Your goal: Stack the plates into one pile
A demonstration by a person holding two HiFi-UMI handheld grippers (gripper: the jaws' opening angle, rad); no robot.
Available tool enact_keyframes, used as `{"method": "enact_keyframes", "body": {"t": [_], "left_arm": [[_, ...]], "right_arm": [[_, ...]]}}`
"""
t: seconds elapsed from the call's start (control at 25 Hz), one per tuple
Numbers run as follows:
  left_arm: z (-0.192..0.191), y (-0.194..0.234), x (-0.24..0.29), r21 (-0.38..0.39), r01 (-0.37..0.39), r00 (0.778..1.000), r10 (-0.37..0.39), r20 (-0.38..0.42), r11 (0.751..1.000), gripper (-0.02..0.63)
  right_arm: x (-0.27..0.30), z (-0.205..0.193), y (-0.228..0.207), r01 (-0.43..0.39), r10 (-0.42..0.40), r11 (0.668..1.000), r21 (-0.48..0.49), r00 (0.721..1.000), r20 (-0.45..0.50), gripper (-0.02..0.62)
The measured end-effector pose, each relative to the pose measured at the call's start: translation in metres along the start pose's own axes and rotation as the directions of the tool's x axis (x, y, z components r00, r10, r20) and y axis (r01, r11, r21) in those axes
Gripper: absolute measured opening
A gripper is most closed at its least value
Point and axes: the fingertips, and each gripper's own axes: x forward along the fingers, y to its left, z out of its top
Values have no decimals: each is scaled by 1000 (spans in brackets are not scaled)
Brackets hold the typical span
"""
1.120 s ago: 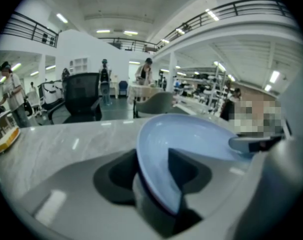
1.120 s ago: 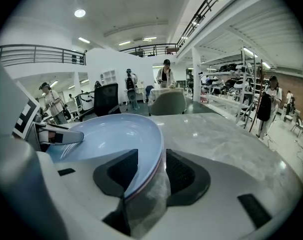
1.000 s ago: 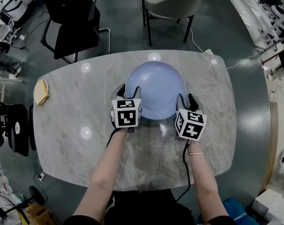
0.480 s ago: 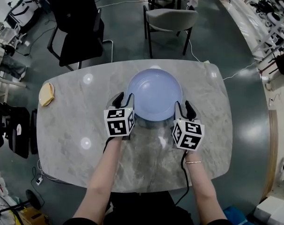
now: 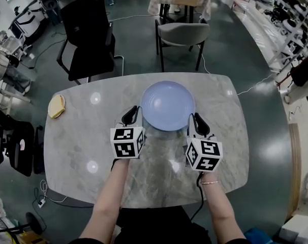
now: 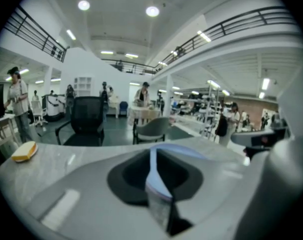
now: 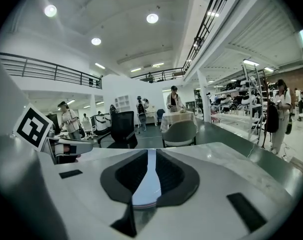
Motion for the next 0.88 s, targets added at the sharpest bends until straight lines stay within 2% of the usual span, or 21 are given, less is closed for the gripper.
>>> {"method": "enact_keyframes", "body": {"t": [0.24, 0.68, 0.88], "left_arm": [[7, -4, -30, 29, 23, 999, -24, 48, 999, 9], [18, -3, -81, 39, 69, 989, -73, 127, 997, 8], [16, 3, -97, 36, 74, 987, -79, 143, 997, 8]], "right_arm": [[-26, 12, 15, -6, 6, 1000, -1, 998, 64, 17], [-75, 31, 38, -14, 14, 1000, 1, 984, 175, 6], [-89, 30, 49, -5, 12, 999, -35, 980, 199, 5]]}}
